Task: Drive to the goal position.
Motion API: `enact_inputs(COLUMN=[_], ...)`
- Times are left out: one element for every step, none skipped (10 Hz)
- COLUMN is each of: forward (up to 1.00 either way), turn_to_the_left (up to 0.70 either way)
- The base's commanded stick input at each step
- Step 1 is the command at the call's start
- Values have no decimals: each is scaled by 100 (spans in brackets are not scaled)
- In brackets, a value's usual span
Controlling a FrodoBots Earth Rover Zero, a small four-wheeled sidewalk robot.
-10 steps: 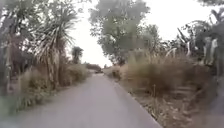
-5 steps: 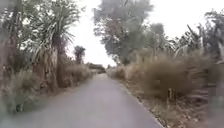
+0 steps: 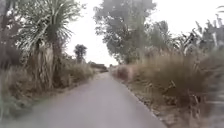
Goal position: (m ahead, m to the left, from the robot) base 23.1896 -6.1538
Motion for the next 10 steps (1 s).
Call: enact_inputs(forward=[70,70,70,70,70,70,70,70,70,70], turn_to_the_left=[31,18,6,0,0,0,0,0,0,26])
